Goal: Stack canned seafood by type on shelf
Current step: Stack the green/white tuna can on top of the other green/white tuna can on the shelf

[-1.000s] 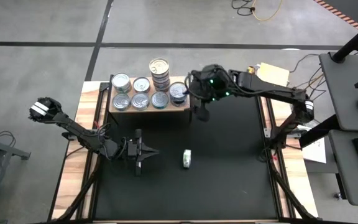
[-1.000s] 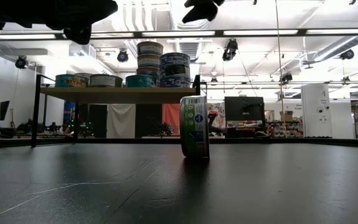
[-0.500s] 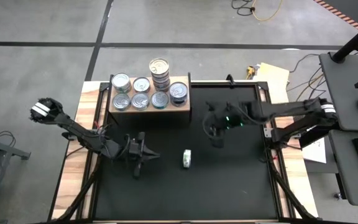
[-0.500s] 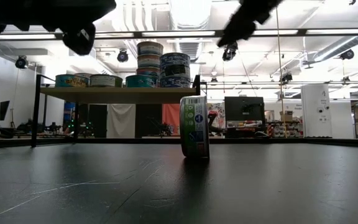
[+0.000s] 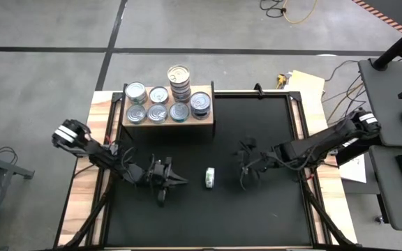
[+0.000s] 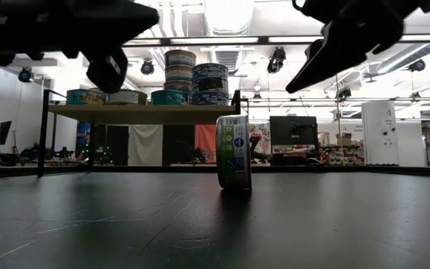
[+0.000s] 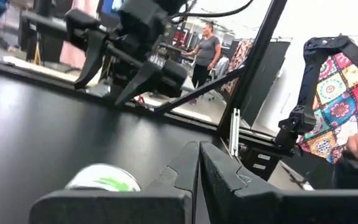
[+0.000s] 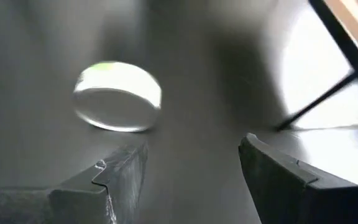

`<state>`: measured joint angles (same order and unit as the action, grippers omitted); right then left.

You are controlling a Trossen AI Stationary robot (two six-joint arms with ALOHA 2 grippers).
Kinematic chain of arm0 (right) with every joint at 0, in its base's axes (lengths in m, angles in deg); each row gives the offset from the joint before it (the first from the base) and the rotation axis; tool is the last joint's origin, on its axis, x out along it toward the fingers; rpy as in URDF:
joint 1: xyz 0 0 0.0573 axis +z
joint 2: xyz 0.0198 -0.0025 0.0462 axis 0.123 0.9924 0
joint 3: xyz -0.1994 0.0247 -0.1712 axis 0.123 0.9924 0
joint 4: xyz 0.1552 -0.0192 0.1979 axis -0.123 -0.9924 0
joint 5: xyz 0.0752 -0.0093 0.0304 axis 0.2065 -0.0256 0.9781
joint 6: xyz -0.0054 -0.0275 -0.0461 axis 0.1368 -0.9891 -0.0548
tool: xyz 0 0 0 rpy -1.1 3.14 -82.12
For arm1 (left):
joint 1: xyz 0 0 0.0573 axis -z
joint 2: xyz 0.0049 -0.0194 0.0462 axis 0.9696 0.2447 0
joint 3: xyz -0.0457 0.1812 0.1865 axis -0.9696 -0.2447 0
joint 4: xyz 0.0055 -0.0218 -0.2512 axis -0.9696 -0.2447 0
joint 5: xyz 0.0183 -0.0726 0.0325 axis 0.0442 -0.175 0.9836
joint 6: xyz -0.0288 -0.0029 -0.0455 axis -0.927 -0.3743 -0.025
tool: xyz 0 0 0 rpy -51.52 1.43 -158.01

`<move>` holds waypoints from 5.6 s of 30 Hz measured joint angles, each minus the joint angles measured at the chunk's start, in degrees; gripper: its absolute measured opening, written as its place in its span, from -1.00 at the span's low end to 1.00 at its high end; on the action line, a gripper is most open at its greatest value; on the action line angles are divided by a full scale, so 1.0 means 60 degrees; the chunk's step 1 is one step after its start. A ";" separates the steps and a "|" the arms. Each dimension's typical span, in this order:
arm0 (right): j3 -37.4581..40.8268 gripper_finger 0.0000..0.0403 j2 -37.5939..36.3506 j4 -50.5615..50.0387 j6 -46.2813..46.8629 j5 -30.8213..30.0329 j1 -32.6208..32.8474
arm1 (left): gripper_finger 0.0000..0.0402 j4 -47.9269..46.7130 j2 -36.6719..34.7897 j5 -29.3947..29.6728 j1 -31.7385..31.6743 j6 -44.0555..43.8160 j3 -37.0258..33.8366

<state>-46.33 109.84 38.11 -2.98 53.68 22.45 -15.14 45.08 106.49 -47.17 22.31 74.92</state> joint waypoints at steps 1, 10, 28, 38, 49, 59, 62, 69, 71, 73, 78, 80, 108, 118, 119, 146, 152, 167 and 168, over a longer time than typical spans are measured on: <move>0.0139 0.19 0.0019 0.0300 -0.0006 0.0000 0.0122 | -1.00 -0.0004 0.0191 0.0001 0.0000 -0.0159 0.0105; 0.1297 0.11 0.0416 0.2881 -0.0008 -0.0025 0.0802 | -1.00 -0.0597 0.1345 0.0460 0.0223 -0.0729 0.1526; 0.1414 -0.26 0.3702 0.6158 0.0310 -0.0080 0.1247 | -1.00 -0.8683 0.1349 0.3000 0.0816 -0.5279 0.4395; 0.1237 -0.77 0.4775 0.6617 0.0759 -0.1215 0.1354 | -1.00 -1.1947 0.1809 0.4267 0.0831 -0.5954 0.6348; 0.1245 -0.94 0.5025 0.7437 0.0675 -0.1188 0.1503 | -0.54 -1.1983 0.2774 0.4353 0.0719 -0.6193 0.7036; 0.1241 -0.94 0.5028 0.7801 0.0731 -0.1169 0.1606 | 0.26 -1.3489 0.3797 0.4806 0.0420 -0.6839 0.8282; 0.1241 -0.94 0.5026 0.7810 0.0736 -0.1169 0.1606 | 0.43 -1.4065 0.4150 0.4873 0.0283 -0.7096 0.8801; 0.1241 -0.94 0.5025 0.7766 0.0737 -0.1171 0.1606 | 0.52 -1.5018 0.4913 0.4850 0.0020 -0.7169 0.9676; 0.1241 -0.94 0.5026 0.7728 0.0737 -0.1168 0.1609 | 0.51 -1.5325 0.4940 0.4843 -0.0003 -0.7341 0.9708; 0.1241 -0.94 0.5025 0.7728 0.0737 -0.1166 0.1647 | 0.48 -1.5358 0.4940 0.4849 -0.0015 -0.7466 0.9655; 0.1241 -0.94 0.5025 0.7735 0.0735 -0.1142 0.1672 | 0.39 -1.5377 0.4922 0.4845 -0.0034 -0.7486 0.9506; 0.1241 -0.94 0.5025 0.7735 0.0726 -0.1144 0.1672 | 0.37 -1.5373 0.4940 0.4852 -0.0045 -0.7475 0.9502; 0.1252 -0.94 0.5025 0.7682 0.0462 -0.1173 0.1668 | 0.23 -1.4312 0.5596 0.5184 -0.0161 -0.7198 0.9658; 0.1252 -0.94 0.4978 0.7360 0.0399 -0.1202 0.1779 | -0.44 -1.4998 0.5558 0.5056 -0.0049 -0.6979 0.9644; 0.1252 -0.94 0.4923 0.7278 0.0405 -0.1202 0.1823 | -0.44 -1.5174 0.5522 0.5068 0.0012 -0.6823 0.9644; -0.0687 -0.51 0.3584 0.6218 -0.4672 -0.0601 0.2009 | -0.44 -1.9687 0.4519 0.7025 0.1583 -0.0007 0.9587; -0.0945 -0.03 0.3573 0.6184 -0.5401 -0.1030 0.1792 | -0.44 -2.0478 0.3397 0.7592 0.1719 -0.1531 0.8925; -0.0930 0.14 0.2255 0.4262 -0.5110 -0.1430 0.2657 | -0.44 -1.5204 -0.0239 0.6521 0.2185 -0.3394 0.7389; -0.0930 0.12 0.2252 0.4407 -0.5480 -0.1466 0.2804 | -0.44 -1.5185 -0.0392 0.6321 0.2121 -0.4099 0.7414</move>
<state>-51.91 123.36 64.55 -35.85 44.88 39.27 -106.25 42.72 144.42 -34.45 -2.28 119.41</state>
